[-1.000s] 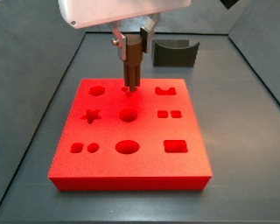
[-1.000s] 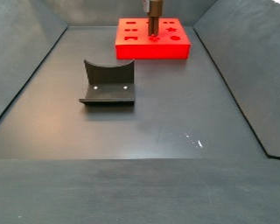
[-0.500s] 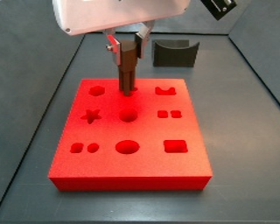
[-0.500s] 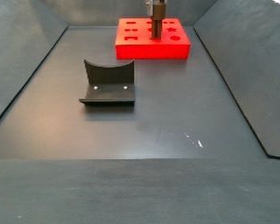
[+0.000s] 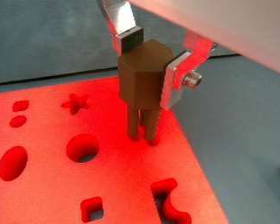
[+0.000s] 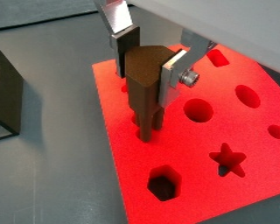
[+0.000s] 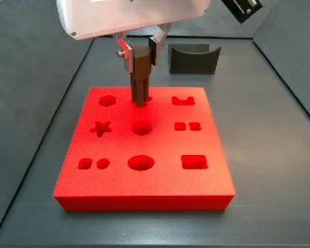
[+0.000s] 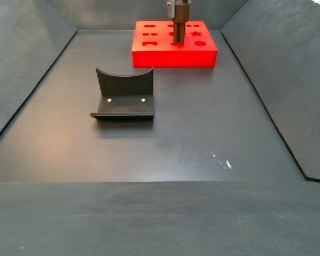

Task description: Insert the 3 prong object.

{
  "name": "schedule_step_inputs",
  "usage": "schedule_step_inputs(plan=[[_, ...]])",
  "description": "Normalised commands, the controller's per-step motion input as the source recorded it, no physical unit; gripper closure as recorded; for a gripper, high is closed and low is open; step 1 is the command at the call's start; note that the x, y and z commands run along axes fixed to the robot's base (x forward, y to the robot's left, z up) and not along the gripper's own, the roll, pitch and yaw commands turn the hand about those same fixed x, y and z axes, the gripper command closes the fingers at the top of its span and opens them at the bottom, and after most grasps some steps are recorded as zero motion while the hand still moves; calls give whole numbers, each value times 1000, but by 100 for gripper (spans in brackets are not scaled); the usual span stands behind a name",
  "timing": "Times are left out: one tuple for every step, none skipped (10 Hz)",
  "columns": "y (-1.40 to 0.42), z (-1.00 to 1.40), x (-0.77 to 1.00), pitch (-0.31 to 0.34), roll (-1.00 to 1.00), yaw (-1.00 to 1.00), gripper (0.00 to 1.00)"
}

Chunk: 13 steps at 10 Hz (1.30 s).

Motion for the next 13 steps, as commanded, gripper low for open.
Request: schedule_step_inputs(plan=[[0,-40,291,0,80,0,100],[0,-31,286,0,63,0,100],[0,-46,243,0,67,0,100],[0,-63,23,0,60,0,100],[0,-89,0,0,34,0,100],[-26,-183,0,43,37,0,100],[0,-383,34,171,0,-89,100],[0,-454,0,144,0,-129,100],[0,-551,0,157,0,-137,100],[0,-586,0,164,0,-149,100],[0,-551,0,164,0,-134,100],[-17,-486,6,154,0,-103,100],[-3,-409,0,131,24,-74,100]])
